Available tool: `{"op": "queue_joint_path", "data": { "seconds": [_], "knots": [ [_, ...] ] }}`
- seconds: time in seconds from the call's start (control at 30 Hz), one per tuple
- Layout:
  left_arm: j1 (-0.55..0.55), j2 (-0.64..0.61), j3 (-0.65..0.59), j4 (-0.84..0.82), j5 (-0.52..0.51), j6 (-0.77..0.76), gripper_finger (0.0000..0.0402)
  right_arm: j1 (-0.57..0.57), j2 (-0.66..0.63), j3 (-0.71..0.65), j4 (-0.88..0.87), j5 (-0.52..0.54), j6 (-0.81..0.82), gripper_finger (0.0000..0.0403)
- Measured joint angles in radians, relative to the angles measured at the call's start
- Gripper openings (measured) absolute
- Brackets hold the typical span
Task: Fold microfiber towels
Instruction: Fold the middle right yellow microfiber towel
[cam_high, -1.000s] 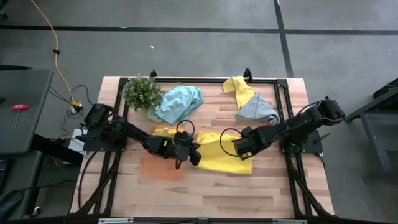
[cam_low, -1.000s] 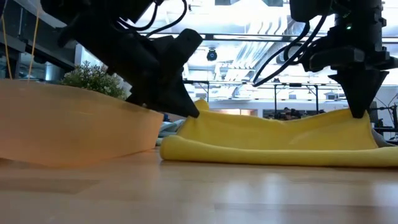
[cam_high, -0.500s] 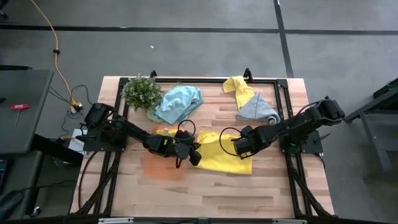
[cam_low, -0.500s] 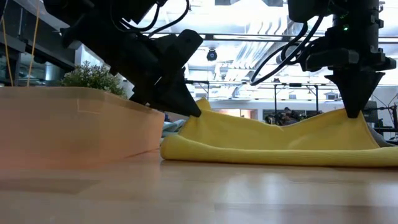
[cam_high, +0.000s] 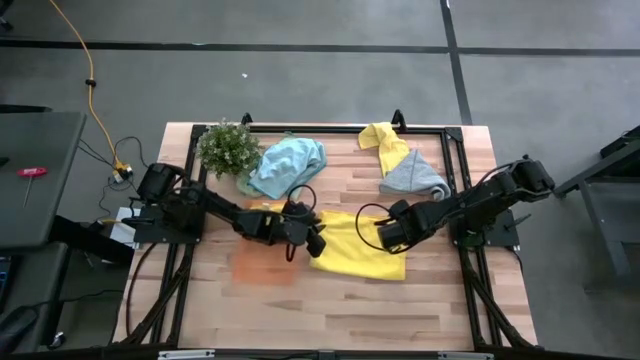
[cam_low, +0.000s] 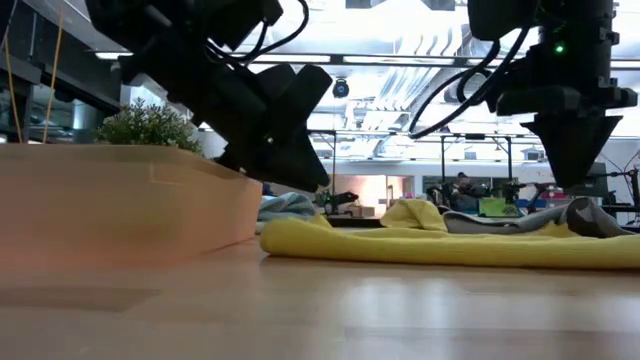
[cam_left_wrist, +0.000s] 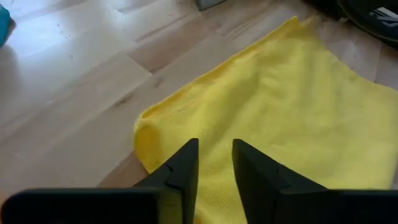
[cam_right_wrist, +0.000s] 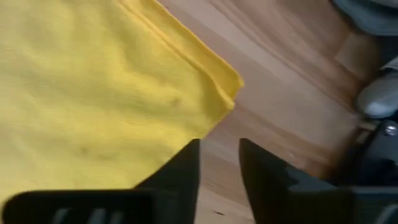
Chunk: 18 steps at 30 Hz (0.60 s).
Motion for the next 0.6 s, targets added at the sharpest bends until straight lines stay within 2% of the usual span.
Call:
{"op": "queue_joint_path", "data": {
  "seconds": [0.17, 0.3, 0.6],
  "knots": [
    [0.018, -0.004, 0.000, 0.000, 0.019, 0.037, 0.0132, 0.000, -0.011, 0.000, -0.051, 0.009, -0.007, 0.0177],
    [0.042, -0.043, 0.000, -0.016, 0.033, 0.085, 0.0154, 0.000, -0.058, 0.000, -0.058, 0.042, -0.007, 0.0217],
    [0.083, -0.141, -0.001, -0.016, 0.125, 0.165, 0.0168, 0.001, -0.183, 0.000, -0.055, 0.104, -0.046, 0.0234]
  ]
}}
